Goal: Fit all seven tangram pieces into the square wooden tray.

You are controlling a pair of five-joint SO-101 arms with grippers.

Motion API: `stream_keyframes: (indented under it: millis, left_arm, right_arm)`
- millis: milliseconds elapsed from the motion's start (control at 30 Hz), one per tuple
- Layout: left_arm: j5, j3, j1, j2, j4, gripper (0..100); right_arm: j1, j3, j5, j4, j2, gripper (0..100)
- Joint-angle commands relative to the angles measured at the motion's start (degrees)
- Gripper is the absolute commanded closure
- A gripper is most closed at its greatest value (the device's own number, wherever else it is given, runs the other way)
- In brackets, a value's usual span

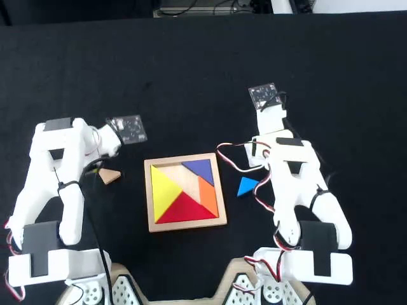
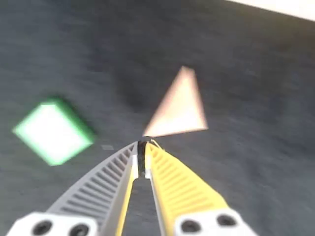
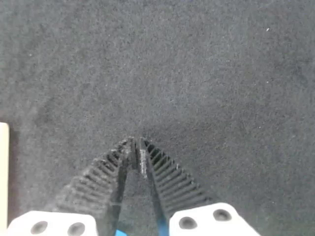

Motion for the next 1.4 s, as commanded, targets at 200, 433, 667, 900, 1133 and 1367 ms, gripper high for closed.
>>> stream_keyframes:
  millis: [200, 433, 667, 900, 1133, 1367]
  left_arm:
    - [26.6, 0.0, -2.2, -2.1, -0.7, 96]
    - [48.6, 1.1, -1.7, -2.5, 14.9, 96]
    - [53.6, -1.2, -1.2, 12.3, 1.8, 96]
    - [57.0, -17.0, -0.6, 21.5, 7.2, 96]
    - [59.1, -21.1, 7.2, 22.4, 6.8, 96]
    - [61.2, -22.7, 12.4, 22.1, 2.6, 96]
  right_arm:
    - [0.3, -3.3, 0.0, 0.0, 0.1, 98.7]
    - [0.1, -3.3, 0.0, 0.0, 0.1, 98.7]
    - [-0.2, -3.2, 0.0, 0.3, 0.1, 98.7]
    - [-0.3, -3.2, 0.0, 0.2, 0.1, 98.7]
    - [-0.4, -3.2, 1.6, 0.2, 0.1, 98.7]
    - [-0.4, -3.2, 1.7, 0.2, 0.1, 98.7]
